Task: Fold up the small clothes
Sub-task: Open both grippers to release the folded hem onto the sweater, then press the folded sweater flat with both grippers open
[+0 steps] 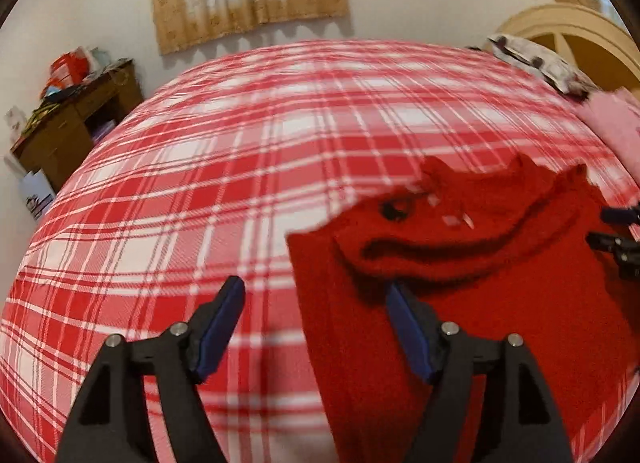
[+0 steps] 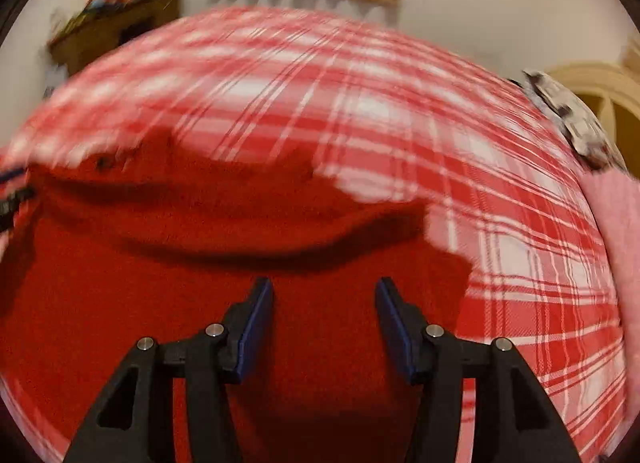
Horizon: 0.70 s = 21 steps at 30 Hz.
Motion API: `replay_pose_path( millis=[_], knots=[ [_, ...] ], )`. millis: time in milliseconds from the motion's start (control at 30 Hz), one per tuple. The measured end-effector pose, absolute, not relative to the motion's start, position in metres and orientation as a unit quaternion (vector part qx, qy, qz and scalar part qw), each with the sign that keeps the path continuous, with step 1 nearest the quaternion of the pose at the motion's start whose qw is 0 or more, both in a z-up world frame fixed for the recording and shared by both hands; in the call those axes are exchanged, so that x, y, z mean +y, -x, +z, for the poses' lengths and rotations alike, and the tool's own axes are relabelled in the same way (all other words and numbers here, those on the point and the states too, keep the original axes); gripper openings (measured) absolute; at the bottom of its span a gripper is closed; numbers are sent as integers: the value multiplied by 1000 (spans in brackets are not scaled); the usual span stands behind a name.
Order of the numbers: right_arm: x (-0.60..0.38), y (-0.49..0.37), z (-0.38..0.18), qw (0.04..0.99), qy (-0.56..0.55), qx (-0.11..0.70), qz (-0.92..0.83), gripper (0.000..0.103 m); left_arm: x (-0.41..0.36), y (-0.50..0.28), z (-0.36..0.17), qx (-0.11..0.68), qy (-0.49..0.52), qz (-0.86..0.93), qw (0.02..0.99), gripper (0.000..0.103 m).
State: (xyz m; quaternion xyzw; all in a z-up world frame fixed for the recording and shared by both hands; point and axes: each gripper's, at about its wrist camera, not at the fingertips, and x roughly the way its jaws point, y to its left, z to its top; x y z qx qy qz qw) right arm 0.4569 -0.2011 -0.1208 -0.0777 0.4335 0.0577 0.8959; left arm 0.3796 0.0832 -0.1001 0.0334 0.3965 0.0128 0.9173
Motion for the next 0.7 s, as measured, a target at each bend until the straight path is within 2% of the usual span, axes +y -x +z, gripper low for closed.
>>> replay_pose_path(
  millis=[100,267,533,600,667,700],
  knots=[
    [-219,-456,-116,899,19,435,51,55,103,-391,-97,399,8,55,915,75],
    [-229,-421,-111,906,30,419,55,55,128,-388,-94,398,49,72,913,75],
    [-285,-345,-99,910,-40,407,62,55,133,-312,-93,394,65,39,916,76],
    [-295,-332,-103,908,-57,410,59,55,128,-293,-91,384,62,28,921,82],
    [-298,-325,-112,902,-64,423,63,54,119,-274,-90,374,52,20,926,92],
    [-297,-323,-116,899,-63,428,68,51,115,-269,-90,371,46,16,927,93]
  ],
)
